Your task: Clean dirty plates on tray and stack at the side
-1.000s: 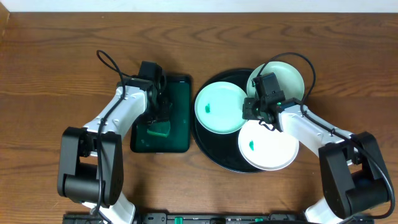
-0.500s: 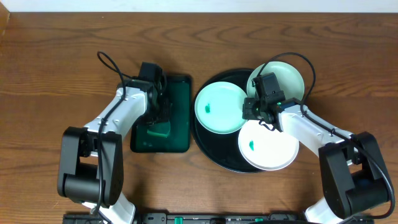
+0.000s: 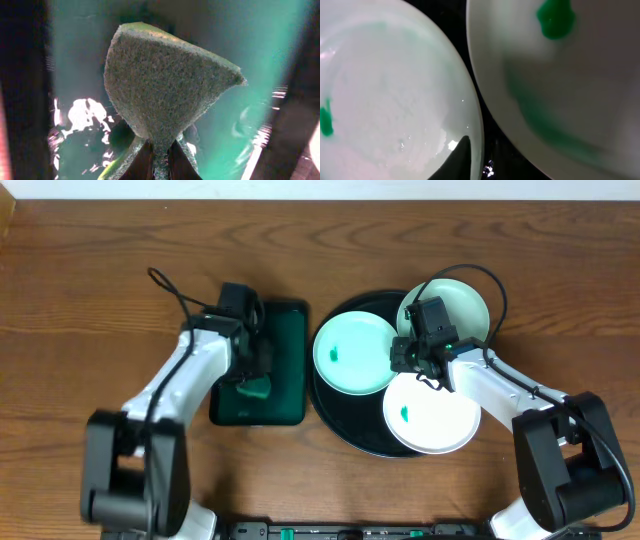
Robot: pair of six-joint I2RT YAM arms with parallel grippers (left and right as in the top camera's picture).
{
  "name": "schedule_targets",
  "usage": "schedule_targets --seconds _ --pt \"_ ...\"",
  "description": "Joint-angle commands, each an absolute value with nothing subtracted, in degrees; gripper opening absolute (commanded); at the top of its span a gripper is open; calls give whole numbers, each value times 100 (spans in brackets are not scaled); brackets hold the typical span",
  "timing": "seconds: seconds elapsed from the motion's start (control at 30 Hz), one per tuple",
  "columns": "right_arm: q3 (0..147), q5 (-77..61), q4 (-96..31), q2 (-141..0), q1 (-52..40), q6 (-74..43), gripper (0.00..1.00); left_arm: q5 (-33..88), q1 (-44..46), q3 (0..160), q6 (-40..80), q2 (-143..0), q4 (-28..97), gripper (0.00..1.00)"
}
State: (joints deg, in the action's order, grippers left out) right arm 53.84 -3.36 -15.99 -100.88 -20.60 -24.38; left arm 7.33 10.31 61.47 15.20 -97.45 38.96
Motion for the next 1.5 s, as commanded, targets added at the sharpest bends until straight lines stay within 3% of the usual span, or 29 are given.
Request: schedule_targets --seconds 0.0,0.23,0.33,0.43,0.53,1.03,1.47 --pt "5345 -283 -1590 -10138 -2110 -2414 16 639 1044 6254 1511 -8755 3964 7" --pt "5345 -283 -1599 -10138 -2110 -2412 1 530 1044 6252 1509 -7725 4195 7" --pt "5345 -283 -1599 -10138 -2110 -2412 1 530 1044 6248 1509 -7640 4303 7" --pt "5345 -281 -1599 -10138 -2110 -2412 13 530 1044 6230 1509 -7669 4368 7" --pt "5343 -283 -1603 -10138 -2110 -2412 17 530 1044 6182 1509 -7684 4368 7" --pt "5339 -283 -1603 -10138 -2110 -2349 2 530 1044 6171 1509 -7684 4368 7" --pt "5483 -674 -1909 -10136 -2104 -2357 1 530 1044 6130 1507 -7684 4390 7"
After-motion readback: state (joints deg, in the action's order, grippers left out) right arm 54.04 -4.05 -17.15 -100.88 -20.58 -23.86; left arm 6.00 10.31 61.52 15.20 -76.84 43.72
